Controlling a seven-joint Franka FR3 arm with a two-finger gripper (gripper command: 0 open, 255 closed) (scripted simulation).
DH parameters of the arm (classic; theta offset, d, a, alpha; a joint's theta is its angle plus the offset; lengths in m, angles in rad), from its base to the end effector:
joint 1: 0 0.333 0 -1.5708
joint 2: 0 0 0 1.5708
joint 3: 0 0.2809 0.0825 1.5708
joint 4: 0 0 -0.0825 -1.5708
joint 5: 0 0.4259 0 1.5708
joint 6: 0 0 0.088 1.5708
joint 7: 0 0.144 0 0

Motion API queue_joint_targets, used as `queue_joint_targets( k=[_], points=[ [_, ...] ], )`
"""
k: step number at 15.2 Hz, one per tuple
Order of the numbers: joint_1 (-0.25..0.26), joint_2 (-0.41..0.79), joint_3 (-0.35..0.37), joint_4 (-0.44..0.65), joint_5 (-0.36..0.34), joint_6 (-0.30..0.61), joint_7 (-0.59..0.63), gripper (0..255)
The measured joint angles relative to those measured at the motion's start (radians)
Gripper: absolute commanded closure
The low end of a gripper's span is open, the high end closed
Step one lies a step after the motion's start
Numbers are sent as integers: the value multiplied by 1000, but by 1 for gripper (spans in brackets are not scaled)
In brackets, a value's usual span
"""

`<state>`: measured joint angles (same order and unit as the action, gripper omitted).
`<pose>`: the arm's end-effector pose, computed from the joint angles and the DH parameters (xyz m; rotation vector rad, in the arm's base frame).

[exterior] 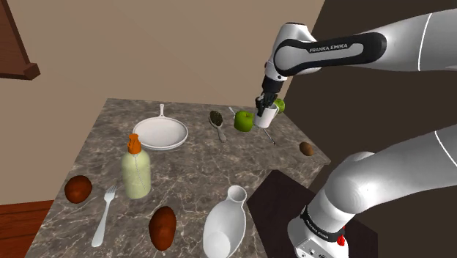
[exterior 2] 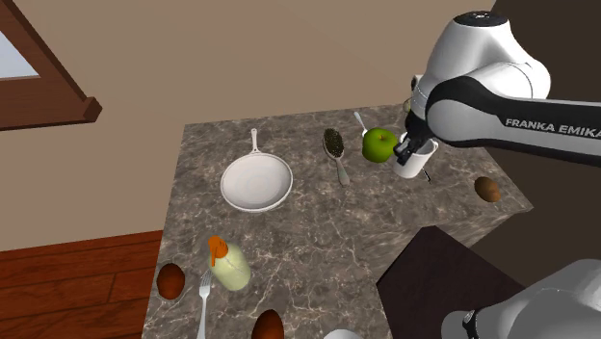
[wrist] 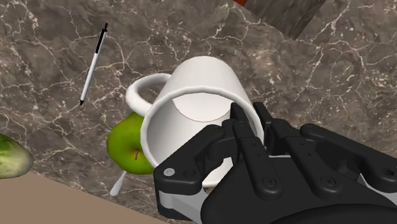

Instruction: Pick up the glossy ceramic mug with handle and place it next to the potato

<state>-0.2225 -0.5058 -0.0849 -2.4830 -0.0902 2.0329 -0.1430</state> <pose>0.4331 -0.1432 0.3865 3.0838 -0.1805 0.0690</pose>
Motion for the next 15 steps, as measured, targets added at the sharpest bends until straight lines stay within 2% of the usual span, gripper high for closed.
queue_joint_targets(
  k=[7,15],
  points=[
    [-85,-110,-126,-76,-75,-22,-159,255],
    [-190,-175,-285,-97,-176,-45,-352,255]
  ],
)
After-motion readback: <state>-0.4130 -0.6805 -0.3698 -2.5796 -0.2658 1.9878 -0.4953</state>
